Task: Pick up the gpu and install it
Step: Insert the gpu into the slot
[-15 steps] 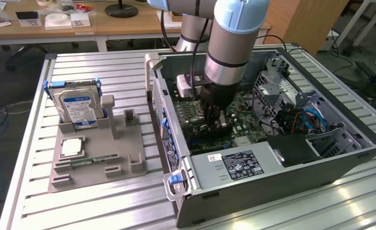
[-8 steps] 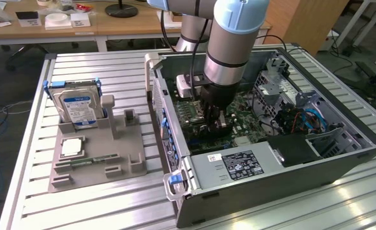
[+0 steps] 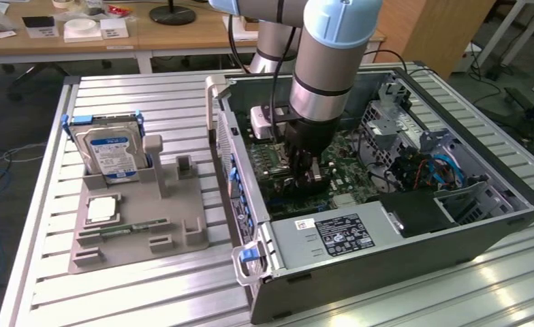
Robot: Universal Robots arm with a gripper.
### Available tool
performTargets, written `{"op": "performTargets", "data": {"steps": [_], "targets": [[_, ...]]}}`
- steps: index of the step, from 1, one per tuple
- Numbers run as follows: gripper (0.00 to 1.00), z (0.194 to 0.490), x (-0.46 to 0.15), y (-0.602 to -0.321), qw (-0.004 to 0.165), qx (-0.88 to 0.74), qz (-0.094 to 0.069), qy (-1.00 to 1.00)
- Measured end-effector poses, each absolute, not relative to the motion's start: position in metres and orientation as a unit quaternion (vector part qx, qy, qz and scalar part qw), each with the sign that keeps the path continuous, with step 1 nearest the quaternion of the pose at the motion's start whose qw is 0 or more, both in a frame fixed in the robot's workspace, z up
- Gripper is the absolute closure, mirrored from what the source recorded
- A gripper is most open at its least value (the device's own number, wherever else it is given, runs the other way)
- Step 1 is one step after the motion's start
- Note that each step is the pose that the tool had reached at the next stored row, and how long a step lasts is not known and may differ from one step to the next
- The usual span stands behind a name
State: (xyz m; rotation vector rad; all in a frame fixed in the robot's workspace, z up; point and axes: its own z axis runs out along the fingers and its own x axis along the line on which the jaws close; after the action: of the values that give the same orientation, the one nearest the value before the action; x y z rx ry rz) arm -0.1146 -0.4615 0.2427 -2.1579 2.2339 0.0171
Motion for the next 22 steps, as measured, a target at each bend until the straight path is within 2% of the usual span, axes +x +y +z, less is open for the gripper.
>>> {"op": "performTargets", "data": {"steps": [5, 6, 7, 10, 12, 13, 17, 22], "targets": [[0.73, 0.242, -0.115, -0.461, 0.018, -0.694, 0.006, 0.719], [0.67, 0.242, -0.115, -0.461, 0.018, -0.695, 0.006, 0.719], [0.67, 0.242, -0.115, -0.461, 0.018, -0.695, 0.006, 0.719], [0.49, 0.243, -0.115, -0.461, 0.018, -0.695, 0.006, 0.719], [0.49, 0.243, -0.115, -0.461, 0.018, -0.695, 0.006, 0.719], [0.42, 0.243, -0.115, -0.462, 0.018, -0.695, 0.006, 0.719], [0.42, 0.245, -0.115, -0.462, 0.018, -0.695, 0.005, 0.719], [0.42, 0.262, -0.115, -0.462, 0.018, -0.695, 0.005, 0.719]]}}
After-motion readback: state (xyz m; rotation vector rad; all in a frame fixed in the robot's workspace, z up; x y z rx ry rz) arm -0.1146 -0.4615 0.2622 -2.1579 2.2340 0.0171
